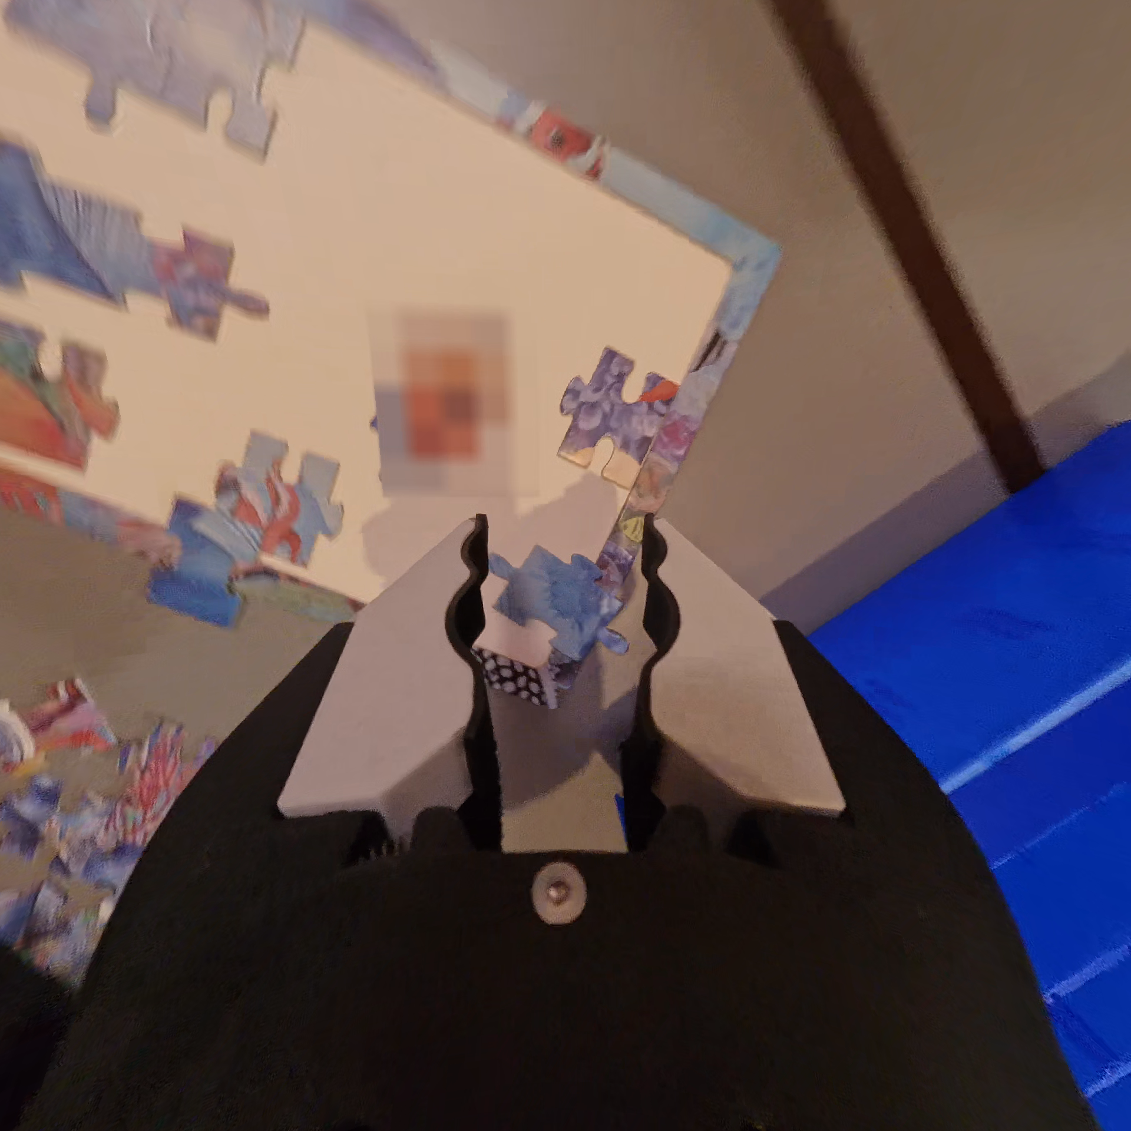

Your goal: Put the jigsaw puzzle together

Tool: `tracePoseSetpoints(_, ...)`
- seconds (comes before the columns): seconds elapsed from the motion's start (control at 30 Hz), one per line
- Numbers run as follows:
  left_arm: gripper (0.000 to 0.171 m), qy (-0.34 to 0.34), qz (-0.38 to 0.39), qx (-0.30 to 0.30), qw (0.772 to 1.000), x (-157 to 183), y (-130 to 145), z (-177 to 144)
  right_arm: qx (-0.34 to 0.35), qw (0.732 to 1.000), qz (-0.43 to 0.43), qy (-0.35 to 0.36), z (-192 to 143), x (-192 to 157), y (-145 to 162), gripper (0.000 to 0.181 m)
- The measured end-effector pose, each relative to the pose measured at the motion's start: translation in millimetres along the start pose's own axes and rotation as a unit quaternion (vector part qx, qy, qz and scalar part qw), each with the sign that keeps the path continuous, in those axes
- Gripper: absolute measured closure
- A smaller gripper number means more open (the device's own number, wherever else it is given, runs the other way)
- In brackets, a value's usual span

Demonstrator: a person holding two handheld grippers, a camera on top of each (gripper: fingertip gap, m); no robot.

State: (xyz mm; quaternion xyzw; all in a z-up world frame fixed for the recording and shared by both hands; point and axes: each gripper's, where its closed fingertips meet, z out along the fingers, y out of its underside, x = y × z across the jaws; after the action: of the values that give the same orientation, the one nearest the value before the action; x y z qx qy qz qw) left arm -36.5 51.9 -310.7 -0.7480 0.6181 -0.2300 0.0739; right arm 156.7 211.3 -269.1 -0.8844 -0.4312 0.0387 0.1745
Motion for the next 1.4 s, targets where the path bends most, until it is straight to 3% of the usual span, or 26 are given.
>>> tracePoseSetpoints(0.13, 0.157, -0.006, -0.030, -0.026, 0.999, -12.6, 27.1, -15.9, -0.110, 0.990, -0.072, -0.051, 15.2, -29.3, 39.4, 0.129)
tracePoseSetpoints(0.27, 0.154, -0.018, -0.056, -0.036, 0.998, -26.1, 44.8, -28.4, -0.136, 0.979, -0.113, -0.104, 17.6, -51.7, 55.1, 0.133)
tracePoseSetpoints(0.4, 0.136, -0.037, -0.052, -0.040, 0.997, -34.1, 51.2, -35.3, -0.139, 0.973, -0.129, -0.128, 16.2, -62.5, 58.7, 0.138)
tracePoseSetpoints(0.67, 0.116, -0.062, -0.044, -0.008, 0.997, -43.4, 45.5, -50.8, -0.116, 0.975, -0.158, -0.102, 5.8, -71.8, 49.1, 0.132)
tracePoseSetpoints(0.9, 0.113, -0.084, -0.032, 0.010, 0.996, -56.3, 40.6, -50.2, -0.134, 0.972, -0.163, -0.101, 13.0, -76.0, 74.2, 0.129)
tracePoseSetpoints(1.3, 0.109, -0.139, -0.026, 0.077, 0.987, -79.9, 11.5, -56.1, -0.143, 0.968, -0.170, -0.119, 9.8, -90.0, 74.0, 0.134)
tracePoseSetpoints(1.4, 0.110, -0.151, -0.029, 0.091, 0.984, -87.2, 9.1, -57.0, -0.148, 0.967, -0.173, -0.113, 11.5, -90.6, 72.2, 0.143)
